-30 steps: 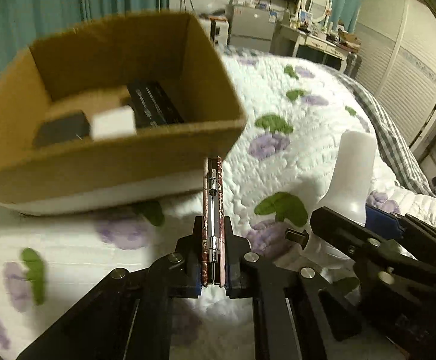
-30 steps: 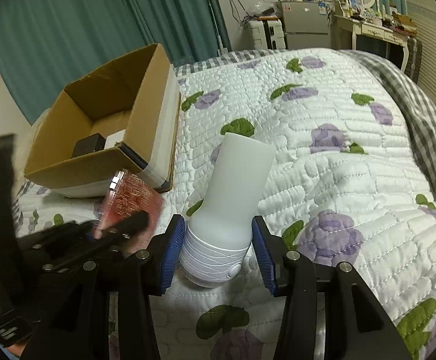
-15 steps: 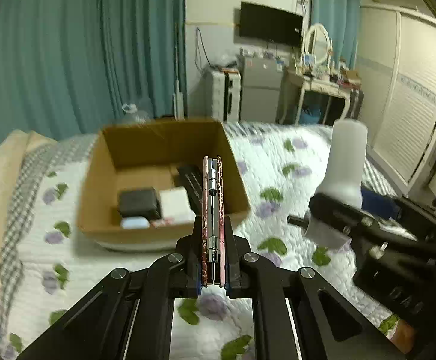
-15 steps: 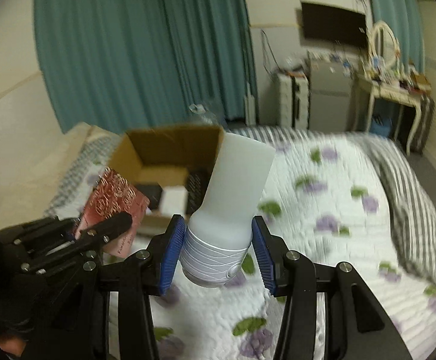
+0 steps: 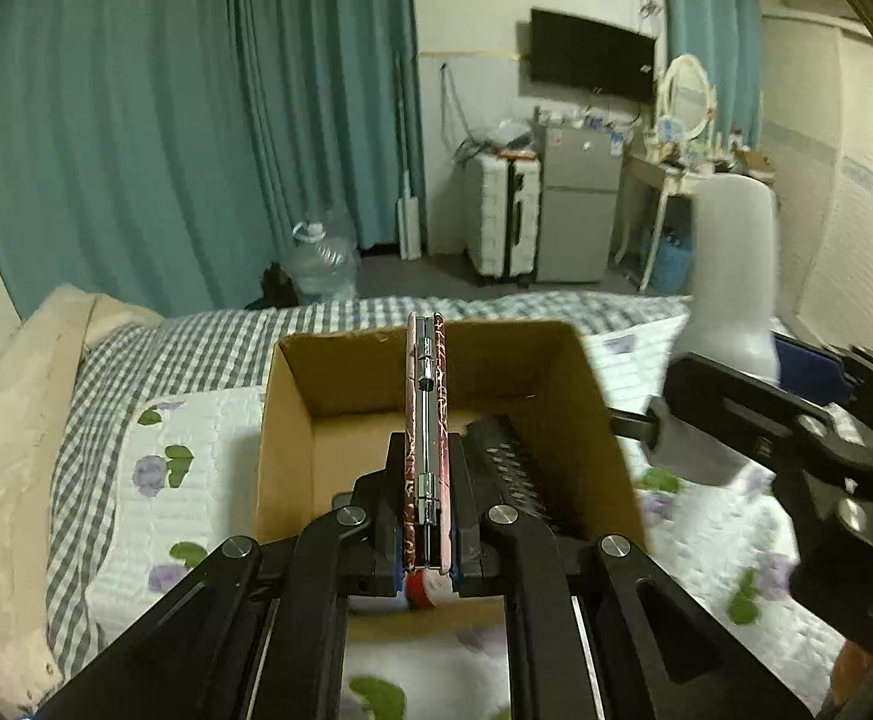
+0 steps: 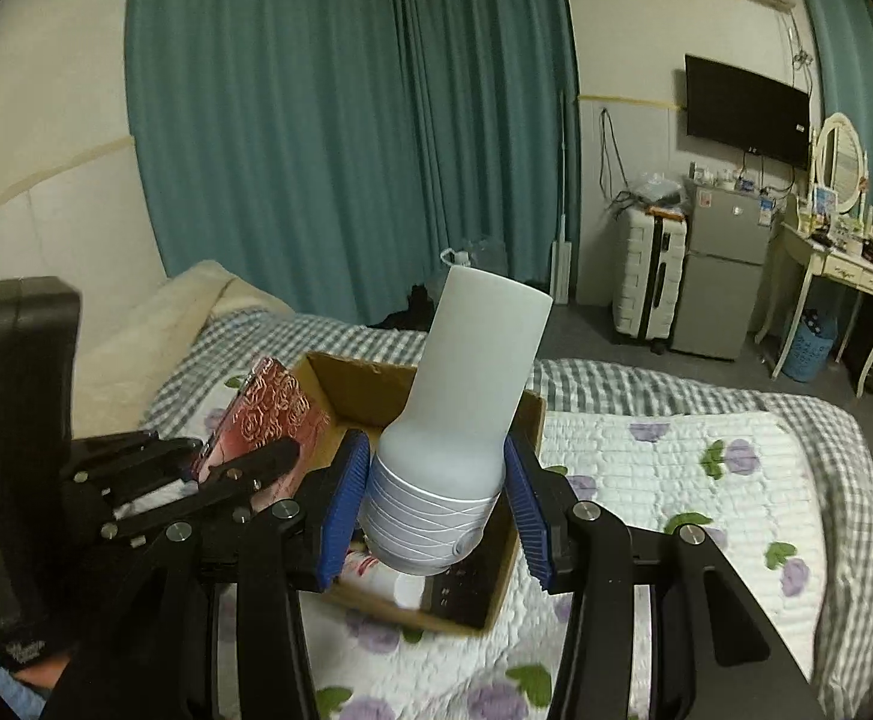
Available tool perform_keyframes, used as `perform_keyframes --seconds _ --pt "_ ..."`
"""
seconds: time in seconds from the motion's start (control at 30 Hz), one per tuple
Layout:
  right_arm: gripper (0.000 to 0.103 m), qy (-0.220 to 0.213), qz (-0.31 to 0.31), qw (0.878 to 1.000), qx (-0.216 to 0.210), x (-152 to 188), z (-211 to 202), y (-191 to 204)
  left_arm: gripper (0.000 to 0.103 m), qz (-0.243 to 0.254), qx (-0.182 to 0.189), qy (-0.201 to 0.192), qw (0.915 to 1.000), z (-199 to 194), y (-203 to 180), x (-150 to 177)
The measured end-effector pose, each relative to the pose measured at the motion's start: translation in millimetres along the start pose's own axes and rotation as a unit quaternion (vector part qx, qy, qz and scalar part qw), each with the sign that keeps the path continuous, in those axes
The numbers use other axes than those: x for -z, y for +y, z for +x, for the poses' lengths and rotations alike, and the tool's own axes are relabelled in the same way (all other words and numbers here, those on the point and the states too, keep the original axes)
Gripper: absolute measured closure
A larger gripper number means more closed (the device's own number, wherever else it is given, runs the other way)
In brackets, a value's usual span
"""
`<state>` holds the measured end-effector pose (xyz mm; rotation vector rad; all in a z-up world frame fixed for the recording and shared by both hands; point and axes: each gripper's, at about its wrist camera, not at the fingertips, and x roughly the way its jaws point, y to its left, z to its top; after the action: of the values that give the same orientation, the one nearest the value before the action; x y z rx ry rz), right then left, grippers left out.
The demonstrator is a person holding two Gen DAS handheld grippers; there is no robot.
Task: Organize rigid objects
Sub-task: 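Place the red card case in the box with the left tool while the right places the bottle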
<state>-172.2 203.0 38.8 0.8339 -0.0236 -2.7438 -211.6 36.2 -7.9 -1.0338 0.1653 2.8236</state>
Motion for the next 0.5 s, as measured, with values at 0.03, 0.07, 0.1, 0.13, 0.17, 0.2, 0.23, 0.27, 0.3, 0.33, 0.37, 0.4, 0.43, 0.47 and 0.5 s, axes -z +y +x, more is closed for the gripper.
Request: perform_keyframes --seconds 0.03,0.07,0.1,0.13,0.17,0.2,0.23,0.27,0.3,0.33,0.37,0.4,0.43,0.47,0.5 --pt "0.057 0.006 0.003 1.0 0.0 1.2 11.9 -3.3 0.093 -0.002 -0.003 0.008 1.0 14.2 3.4 -1.5" --pt "0.057 0.01 0.005 1.0 0.0 2.1 20.9 -5.5 0.093 -0.003 -0.005 0.018 0.9998 28.2 6.3 -2.1" --pt "0.057 0.016 0.009 1.0 0.0 4.6 31.5 -10.0 0.093 -0.004 -0.006 0.023 0.9997 36.4 7.6 -1.0" --pt "0.057 0.019 0.011 1.0 0.001 6.3 40.2 -13.2 0.093 -0.003 -0.011 0.031 0.9995 50.0 9.3 0.1" --pt "0.057 0.023 0.014 1.0 0.001 8.2 49.1 -15.9 0.093 -0.001 -0.012 0.035 0.9993 55.6 7.9 2.3" --pt "0.057 0.027 0.017 0.999 0.0 10.5 56.9 -17.3 0.093 0.002 -0.014 0.041 0.9991 64.4 8.0 4.7" --pt "0.057 0.03 0.019 0.999 -0.001 12.7 63.3 -20.0 0.093 0.005 -0.014 0.046 0.9988 73.6 8.1 7.2" --pt "0.057 0.033 0.021 0.999 -0.002 14.6 70.3 -21.9 0.093 0.009 -0.008 0.049 0.9987 80.1 8.2 9.3" --pt "0.057 0.035 0.025 0.999 -0.004 16.7 75.4 -24.6 0.093 0.013 -0.003 0.048 0.9988 82.6 7.2 11.3" --pt "0.057 0.037 0.028 0.999 -0.006 18.0 80.5 -25.7 0.09 0.017 0.001 0.045 0.9988 86.1 6.7 12.5" --pt "0.057 0.037 0.03 0.999 -0.008 19.4 82.4 -25.9 0.09 0.02 0.0 0.044 0.9988 88.8 6.3 13.4" --pt "0.057 0.038 0.031 0.999 -0.008 19.8 84.8 -26.6 0.086 0.021 0.0 0.043 0.9988 88.8 5.2 13.8" --pt "0.057 0.038 0.03 0.999 -0.008 20.0 86.0 -26.6 0.071 0.023 -0.005 0.04 0.9989 88.0 4.8 13.4" --pt "0.057 0.038 0.029 0.999 -0.007 20.6 85.4 -27.0 0.06 0.023 -0.011 0.036 0.999 85.5 4.7 12.3" --pt "0.057 0.038 0.028 0.999 -0.005 21.0 84.9 -26.7 0.043 0.022 -0.016 0.026 0.9993 81.1 5.4 11.3"
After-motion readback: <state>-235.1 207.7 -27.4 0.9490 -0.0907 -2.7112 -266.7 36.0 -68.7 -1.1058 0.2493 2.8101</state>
